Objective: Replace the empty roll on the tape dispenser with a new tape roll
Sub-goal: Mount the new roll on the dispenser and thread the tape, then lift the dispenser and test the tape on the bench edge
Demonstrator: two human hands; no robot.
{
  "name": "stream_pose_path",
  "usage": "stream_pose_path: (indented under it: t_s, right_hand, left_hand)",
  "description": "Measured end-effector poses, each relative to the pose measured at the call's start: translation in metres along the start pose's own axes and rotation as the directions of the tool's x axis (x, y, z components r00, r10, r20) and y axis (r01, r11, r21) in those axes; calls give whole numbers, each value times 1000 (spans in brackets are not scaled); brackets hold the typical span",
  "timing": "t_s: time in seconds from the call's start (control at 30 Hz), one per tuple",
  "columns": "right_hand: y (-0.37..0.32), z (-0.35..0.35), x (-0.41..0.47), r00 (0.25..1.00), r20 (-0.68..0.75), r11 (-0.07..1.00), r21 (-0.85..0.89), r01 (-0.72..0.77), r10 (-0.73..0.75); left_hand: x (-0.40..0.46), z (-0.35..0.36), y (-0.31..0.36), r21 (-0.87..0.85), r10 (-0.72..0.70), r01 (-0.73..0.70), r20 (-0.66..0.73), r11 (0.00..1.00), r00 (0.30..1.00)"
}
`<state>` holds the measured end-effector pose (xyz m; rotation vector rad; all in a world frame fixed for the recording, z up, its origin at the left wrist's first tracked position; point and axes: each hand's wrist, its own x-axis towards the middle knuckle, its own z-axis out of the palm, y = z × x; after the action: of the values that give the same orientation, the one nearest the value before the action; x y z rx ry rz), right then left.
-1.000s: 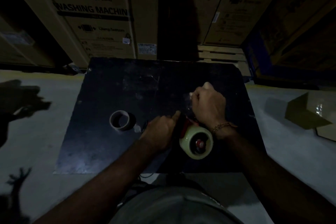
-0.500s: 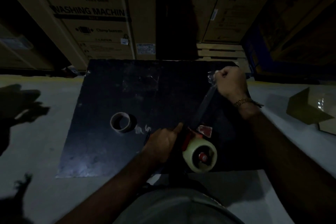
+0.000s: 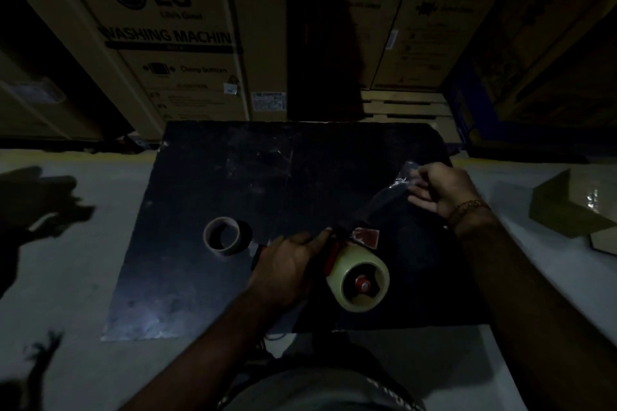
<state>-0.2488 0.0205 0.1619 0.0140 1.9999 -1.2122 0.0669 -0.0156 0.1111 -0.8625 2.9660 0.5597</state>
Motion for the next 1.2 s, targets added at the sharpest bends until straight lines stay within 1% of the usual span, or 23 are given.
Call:
stream_pose_path:
  t_s: [0.07, 0.17, 0.27, 0.4, 0.53, 0.63, 0.8, 0.87, 1.0, 1.07, 1.13, 1.2]
  right_hand:
    - [5, -3, 0, 999, -32, 1000, 21, -11, 12]
    - [15, -8, -6, 998, -64, 999, 39, -18, 21]
    - [27, -12, -16, 996, -70, 999, 15, -45, 46]
    - [48, -18, -27, 989, 0, 989, 21, -146, 146]
    - [69, -15, -41, 969, 75, 965, 100, -241, 234]
    - [86, -9, -51, 960, 105, 945, 175, -276, 261]
    - [119, -1, -68, 972, 109, 934, 275, -229, 206]
    - [138, 0, -77, 979, 117, 920, 337, -199, 169]
    - [184, 15, -104, 977, 113, 834, 509, -214, 181]
    - [204, 27, -120, 973, 159, 823, 520, -227, 169]
    - [214, 35, -133, 960, 245, 818, 519, -246, 133]
    - [212, 39, -140, 956, 279, 797, 555, -236, 89]
  left_hand:
    - [1, -2, -2, -22, -18, 17, -24, 1000, 1000]
    - [4, -2, -9, -7, -42, 42, -61, 999, 997]
    - [5, -5, -17, -29, -61, 59, -81, 998, 995]
    - [2, -15, -20, -88, -50, 38, -143, 995, 988]
    - [-5, -19, -23, -155, -48, 25, -146, 988, 988]
    - [-8, -15, -29, -182, -40, 13, -148, 983, 988]
    - [-15, -12, -34, -252, -26, -26, -199, 967, 980]
    - [-16, -11, -34, -288, -34, -22, -189, 957, 981]
    - [-13, -8, -29, -392, -83, 15, -158, 920, 984]
    - [-12, -8, -22, -452, -86, -8, -187, 892, 978]
    - [-11, -9, -14, -541, -91, -37, -208, 840, 974]
    - [-9, -8, -5, -621, -101, -31, -176, 783, 979]
